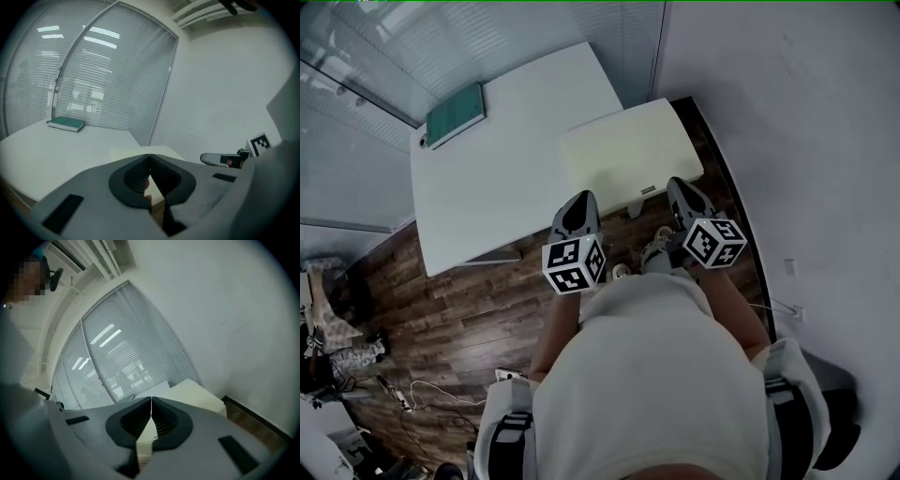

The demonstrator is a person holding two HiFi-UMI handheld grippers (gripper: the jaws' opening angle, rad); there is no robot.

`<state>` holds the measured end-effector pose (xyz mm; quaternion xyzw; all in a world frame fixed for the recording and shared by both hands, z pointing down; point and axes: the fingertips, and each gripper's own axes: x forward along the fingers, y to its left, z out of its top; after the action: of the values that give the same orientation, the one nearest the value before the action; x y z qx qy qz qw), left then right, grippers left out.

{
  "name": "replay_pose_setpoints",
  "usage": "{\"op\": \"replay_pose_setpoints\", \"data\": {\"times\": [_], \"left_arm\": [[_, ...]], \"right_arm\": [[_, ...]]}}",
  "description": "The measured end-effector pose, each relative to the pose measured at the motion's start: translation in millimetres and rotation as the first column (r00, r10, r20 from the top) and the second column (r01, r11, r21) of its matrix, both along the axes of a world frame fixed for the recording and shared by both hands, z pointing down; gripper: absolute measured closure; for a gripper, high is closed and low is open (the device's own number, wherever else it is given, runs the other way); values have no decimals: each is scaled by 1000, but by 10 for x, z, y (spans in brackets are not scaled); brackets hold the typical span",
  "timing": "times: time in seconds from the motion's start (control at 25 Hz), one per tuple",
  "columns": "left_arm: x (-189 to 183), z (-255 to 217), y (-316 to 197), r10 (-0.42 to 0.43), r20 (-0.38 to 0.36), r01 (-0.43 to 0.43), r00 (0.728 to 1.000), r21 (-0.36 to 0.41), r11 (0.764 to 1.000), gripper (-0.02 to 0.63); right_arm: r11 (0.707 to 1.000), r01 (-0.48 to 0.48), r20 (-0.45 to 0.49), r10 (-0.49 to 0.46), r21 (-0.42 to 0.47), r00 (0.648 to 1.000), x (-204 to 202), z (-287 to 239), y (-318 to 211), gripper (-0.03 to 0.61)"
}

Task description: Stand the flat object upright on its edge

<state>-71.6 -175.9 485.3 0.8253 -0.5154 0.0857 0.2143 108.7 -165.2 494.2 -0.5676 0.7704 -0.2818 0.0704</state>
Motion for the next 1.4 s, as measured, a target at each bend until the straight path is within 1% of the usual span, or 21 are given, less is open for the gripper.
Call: {"op": "replay_pose_setpoints", "data": {"times": [0.12, 0.24, 0.32, 0.48, 0.52, 0.56, 0.6, 0.64, 0.72, 0.8, 0.96, 1.04, 1.16, 1.32, 1.4], "left_arm": [[15, 74, -24, -4, -17, 4, 1000, -27, 1000, 592], [57, 110, -74, -2, -26, 1, 1000, -38, 999, 592], [78, 127, -97, -1, -32, -1, 999, -45, 999, 594], [118, 162, -145, 0, -40, -2, 999, -58, 998, 594], [126, 173, -154, 0, -39, -2, 999, -62, 998, 594], [133, 182, -167, 0, -38, -3, 999, -64, 998, 594], [138, 189, -180, 0, -38, -2, 999, -66, 998, 594], [142, 196, -190, -1, -38, -1, 999, -69, 998, 594], [143, 210, -205, -4, -42, 1, 999, -74, 997, 594], [138, 228, -206, -8, -42, 4, 999, -82, 997, 592], [144, 258, -213, -14, -41, 10, 999, -95, 995, 594], [142, 270, -226, -18, -40, 14, 999, -98, 995, 592], [141, 280, -233, -27, -41, 23, 999, -97, 995, 592], [118, 261, -242, -35, -40, 32, 999, -92, 995, 594], [97, 248, -253, -46, -41, 43, 998, -89, 995, 594]], "right_arm": [[999, -16, 89, 19, -33, 996, 61, 189, 7, 560], [996, -24, 203, 41, -85, 978, 109, 413, 5, 560], [990, -28, 303, 69, -138, 951, 137, 580, 16, 558], [976, -30, 476, 132, -215, 870, 202, 867, 37, 553], [973, -27, 514, 144, -228, 846, 216, 930, 44, 521], [972, -22, 552, 151, -233, 820, 227, 975, 45, 434], [973, -19, 584, 154, -230, 797, 241, 1005, 40, 369], [974, -22, 608, 157, -223, 778, 260, 1028, 34, 324], [977, -37, 633, 166, -211, 756, 305, 1079, 17, 274], [976, -46, 650, 176, -213, 739, 330, 1140, -1, 239], [975, -39, 688, 182, -218, 702, 348, 1218, -65, 189], [974, -48, 703, 193, -221, 684, 360, 1256, -117, 172], [970, -56, 736, 217, -237, 642, 351, 1324, -200, 155], [969, -50, 763, 222, -242, 607, 321, 1411, -331, 147], [970, -49, 768, 219, -238, 602, 305, 1402, -411, 144]]}}
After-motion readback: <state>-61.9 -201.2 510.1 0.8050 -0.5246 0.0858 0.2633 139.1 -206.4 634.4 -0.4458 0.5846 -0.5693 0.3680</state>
